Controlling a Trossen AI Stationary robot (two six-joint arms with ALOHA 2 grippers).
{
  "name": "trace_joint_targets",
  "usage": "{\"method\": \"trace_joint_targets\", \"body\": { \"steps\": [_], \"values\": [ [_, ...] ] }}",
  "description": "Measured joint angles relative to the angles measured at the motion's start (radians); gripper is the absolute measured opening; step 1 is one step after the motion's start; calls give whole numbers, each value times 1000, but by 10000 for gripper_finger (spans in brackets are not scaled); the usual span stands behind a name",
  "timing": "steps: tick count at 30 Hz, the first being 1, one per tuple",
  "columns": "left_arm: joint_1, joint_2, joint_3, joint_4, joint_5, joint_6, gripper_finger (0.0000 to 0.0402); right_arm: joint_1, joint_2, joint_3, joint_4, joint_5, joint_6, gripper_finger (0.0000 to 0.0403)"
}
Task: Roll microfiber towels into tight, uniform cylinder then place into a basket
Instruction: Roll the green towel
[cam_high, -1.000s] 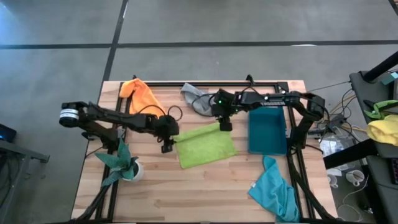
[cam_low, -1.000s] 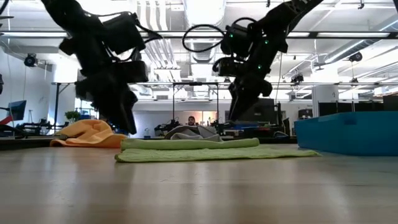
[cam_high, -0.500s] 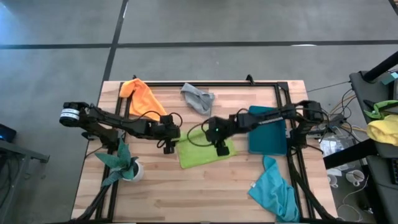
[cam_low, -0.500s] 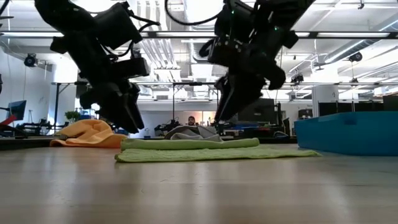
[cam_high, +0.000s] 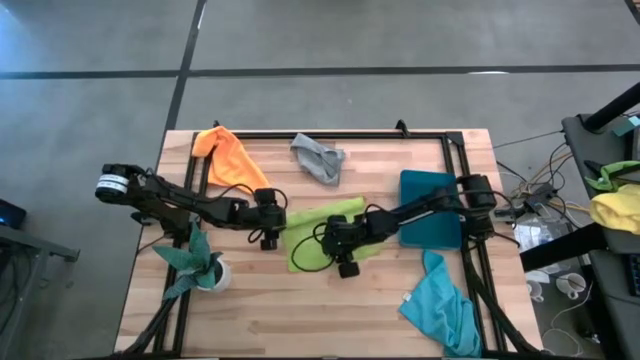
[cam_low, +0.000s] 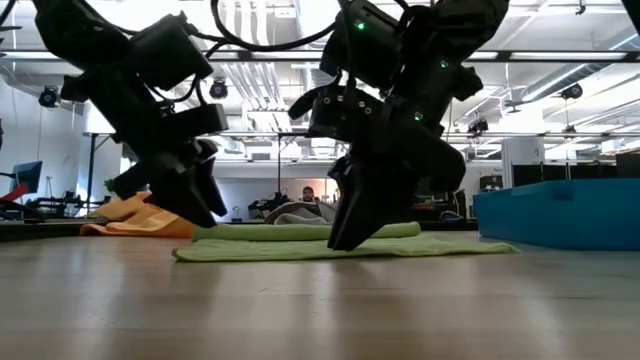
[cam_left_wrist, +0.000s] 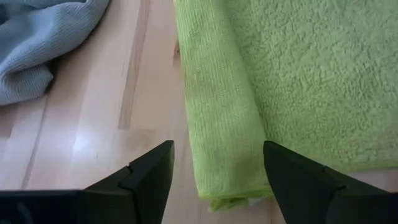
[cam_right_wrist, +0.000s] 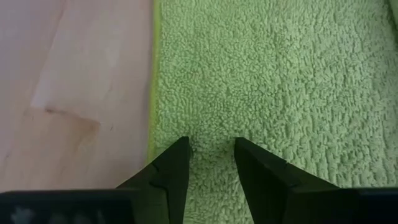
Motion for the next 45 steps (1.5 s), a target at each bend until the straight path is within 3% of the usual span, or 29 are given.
{"method": "trace_joint_targets", "body": {
  "steps": [7, 17, 29, 45],
  "values": [
    [-15, 3, -5, 16, 39, 0, 231, -2, 4, 4, -2, -1, 5, 125],
    [-12, 131, 12, 72, -102, 49, 231, -1, 3, 4, -1, -13, 15, 119],
    [27, 103, -4, 50, -134, 53, 231, 20, 3, 3, -12, -60, 4, 111],
    [28, 71, 14, 46, -103, 76, 231, 21, -26, 51, -28, -38, -3, 110]
  ]
}}
